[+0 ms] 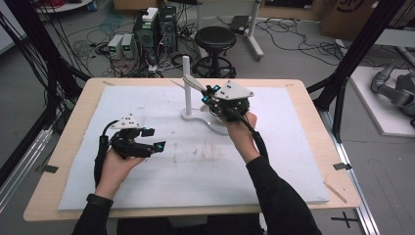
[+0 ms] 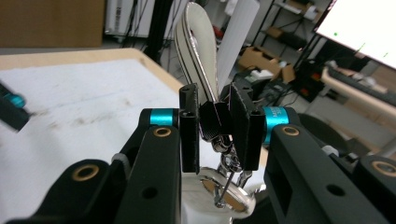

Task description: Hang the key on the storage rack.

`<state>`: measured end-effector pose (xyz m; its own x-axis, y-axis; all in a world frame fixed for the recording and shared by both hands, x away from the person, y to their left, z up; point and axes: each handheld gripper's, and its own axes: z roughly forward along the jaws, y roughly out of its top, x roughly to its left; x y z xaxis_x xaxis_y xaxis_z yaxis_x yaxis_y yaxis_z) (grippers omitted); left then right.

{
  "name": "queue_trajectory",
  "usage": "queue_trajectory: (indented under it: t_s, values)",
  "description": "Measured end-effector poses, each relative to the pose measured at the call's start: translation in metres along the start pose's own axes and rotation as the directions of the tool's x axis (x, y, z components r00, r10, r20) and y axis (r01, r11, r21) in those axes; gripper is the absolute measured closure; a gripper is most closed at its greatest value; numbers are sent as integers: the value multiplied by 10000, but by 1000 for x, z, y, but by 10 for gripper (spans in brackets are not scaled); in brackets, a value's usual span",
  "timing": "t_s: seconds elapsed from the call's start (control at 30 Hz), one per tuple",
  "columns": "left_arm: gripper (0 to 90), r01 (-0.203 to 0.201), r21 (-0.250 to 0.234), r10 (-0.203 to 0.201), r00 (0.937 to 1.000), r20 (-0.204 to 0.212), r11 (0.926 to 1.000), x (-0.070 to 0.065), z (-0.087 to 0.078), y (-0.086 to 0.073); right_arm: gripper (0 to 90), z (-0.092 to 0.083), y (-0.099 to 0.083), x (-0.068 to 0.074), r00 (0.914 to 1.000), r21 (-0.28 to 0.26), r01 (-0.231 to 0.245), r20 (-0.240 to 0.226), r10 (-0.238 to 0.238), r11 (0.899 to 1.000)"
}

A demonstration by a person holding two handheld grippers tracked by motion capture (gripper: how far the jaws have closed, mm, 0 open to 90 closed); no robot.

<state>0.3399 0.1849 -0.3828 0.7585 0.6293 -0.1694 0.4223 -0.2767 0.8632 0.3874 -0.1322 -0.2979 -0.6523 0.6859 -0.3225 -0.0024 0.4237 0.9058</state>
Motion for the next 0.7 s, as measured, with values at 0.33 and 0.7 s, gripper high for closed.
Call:
queue_trajectory:
  t_s: [0.33,0.7]
  values:
    - [276,-4,-40,4,10000,-21,10000,0,-5,-1,765,22,7,15,9930,226,849,800,-864,9961]
    - [276,15,-41,-15,10000,6,10000,0,-7,-2,821,32,11,28,9771,559,1673,1239,-1731,9843]
